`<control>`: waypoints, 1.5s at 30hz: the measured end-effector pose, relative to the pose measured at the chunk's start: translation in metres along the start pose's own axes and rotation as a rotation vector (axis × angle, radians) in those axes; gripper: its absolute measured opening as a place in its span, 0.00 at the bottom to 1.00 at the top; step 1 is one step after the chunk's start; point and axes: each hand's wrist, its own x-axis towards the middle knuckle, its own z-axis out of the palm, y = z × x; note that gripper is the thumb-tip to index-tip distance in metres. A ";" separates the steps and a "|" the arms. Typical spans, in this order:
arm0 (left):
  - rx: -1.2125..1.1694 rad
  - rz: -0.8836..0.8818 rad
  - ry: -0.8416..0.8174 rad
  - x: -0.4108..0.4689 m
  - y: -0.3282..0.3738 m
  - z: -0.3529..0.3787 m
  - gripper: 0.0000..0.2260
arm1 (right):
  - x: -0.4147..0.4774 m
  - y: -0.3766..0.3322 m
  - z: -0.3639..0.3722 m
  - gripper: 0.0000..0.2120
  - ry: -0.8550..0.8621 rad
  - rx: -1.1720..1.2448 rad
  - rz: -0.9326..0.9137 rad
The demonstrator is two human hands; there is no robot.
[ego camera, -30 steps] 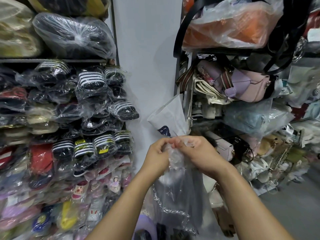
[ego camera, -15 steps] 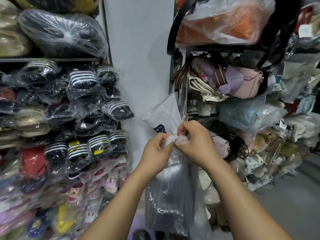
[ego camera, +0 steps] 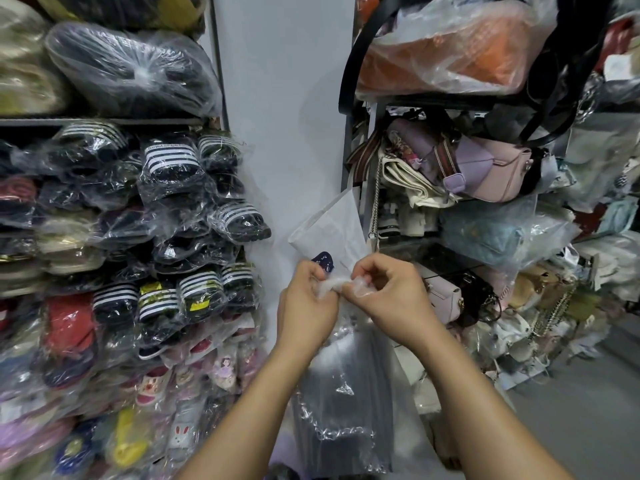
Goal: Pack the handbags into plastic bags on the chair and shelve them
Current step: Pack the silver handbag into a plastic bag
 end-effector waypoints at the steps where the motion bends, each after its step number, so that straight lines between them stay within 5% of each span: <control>1: 0.006 -0.030 0.026 0.001 0.000 0.000 0.05 | -0.001 -0.001 0.000 0.10 -0.041 0.020 0.000; 4: 0.152 -0.036 -0.037 0.006 -0.001 0.001 0.04 | -0.002 0.000 0.001 0.09 -0.017 -0.050 -0.027; 10: 0.003 -0.031 -0.373 0.009 0.002 -0.011 0.08 | -0.010 0.013 0.005 0.09 0.089 -0.040 -0.005; 16: -0.537 -0.260 -0.505 0.010 0.007 -0.021 0.10 | -0.003 0.006 0.008 0.08 0.182 -0.053 -0.045; 18: -0.509 -0.326 -0.390 0.013 0.011 -0.018 0.20 | 0.000 0.002 0.010 0.08 0.175 -0.054 -0.091; 25: -0.740 -0.659 -0.194 0.042 -0.005 -0.011 0.22 | -0.002 0.004 0.015 0.10 0.182 -0.108 -0.248; 28: -0.615 -0.712 0.072 0.055 -0.026 -0.018 0.10 | -0.019 0.026 0.013 0.13 0.204 -0.089 -0.114; 31: -0.556 -0.813 0.226 0.043 -0.063 -0.020 0.10 | -0.048 0.059 0.013 0.18 0.205 -0.105 0.054; 36: -0.496 -0.910 0.279 0.018 -0.100 -0.012 0.18 | -0.071 0.082 0.023 0.15 0.103 -0.188 0.201; 45: -0.388 -0.540 0.021 0.016 -0.063 -0.019 0.12 | -0.042 0.075 0.012 0.10 0.161 -0.068 0.359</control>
